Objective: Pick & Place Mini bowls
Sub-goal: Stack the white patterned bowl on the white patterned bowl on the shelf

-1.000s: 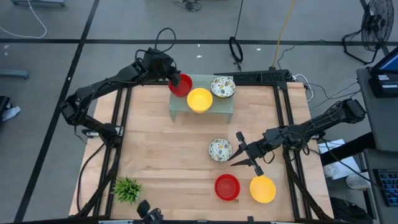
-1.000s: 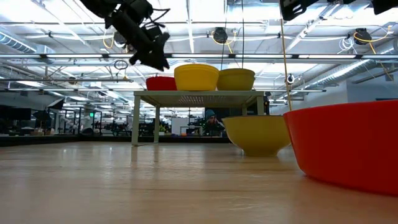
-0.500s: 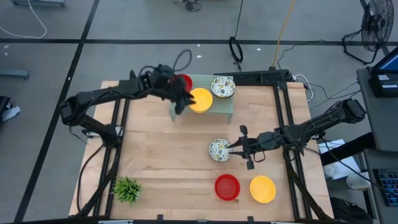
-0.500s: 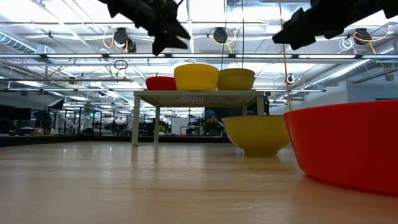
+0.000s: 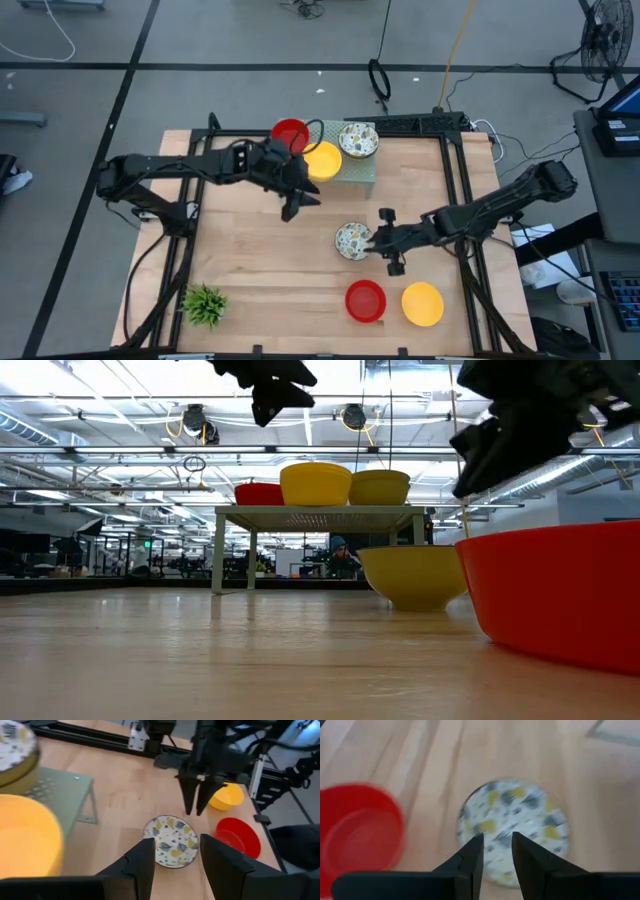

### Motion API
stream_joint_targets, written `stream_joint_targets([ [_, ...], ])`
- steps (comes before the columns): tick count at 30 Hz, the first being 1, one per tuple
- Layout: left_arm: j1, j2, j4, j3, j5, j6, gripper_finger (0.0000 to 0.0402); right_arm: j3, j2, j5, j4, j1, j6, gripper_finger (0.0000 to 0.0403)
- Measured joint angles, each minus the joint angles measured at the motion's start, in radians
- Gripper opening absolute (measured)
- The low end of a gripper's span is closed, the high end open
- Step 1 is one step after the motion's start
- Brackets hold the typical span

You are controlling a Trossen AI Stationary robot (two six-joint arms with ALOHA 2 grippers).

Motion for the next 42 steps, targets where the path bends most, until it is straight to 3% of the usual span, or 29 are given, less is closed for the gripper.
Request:
stream_joint_targets([
  [5,-0.048,0.0,0.0,0.0,-0.033,0.0,0.0159,0.0,0.055,-0.086,0.015,0.0,-0.017,0.0098],
  [17,-0.107,0.0,0.002,0.0,-0.059,0.0,0.0159,0.0,0.178,-0.081,0.078,-0.001,-0.069,0.0176],
  [26,-0.132,0.0,0.002,0.0,-0.078,-0.001,0.0159,0.0,0.268,-0.082,0.141,-0.001,-0.131,0.0186],
  [29,-0.138,0.0,0.002,0.0,-0.079,-0.013,0.0159,-0.001,0.283,-0.066,0.141,-0.001,-0.131,0.0179],
  [34,-0.148,0.0,0.001,0.0,-0.078,-0.024,0.0159,-0.001,0.281,0.076,0.144,0.0,-0.065,0.0147],
  [42,-0.153,0.0,0.0,0.0,-0.078,-0.026,0.0159,-0.001,0.281,0.1,0.143,0.0,-0.011,0.0027],
])
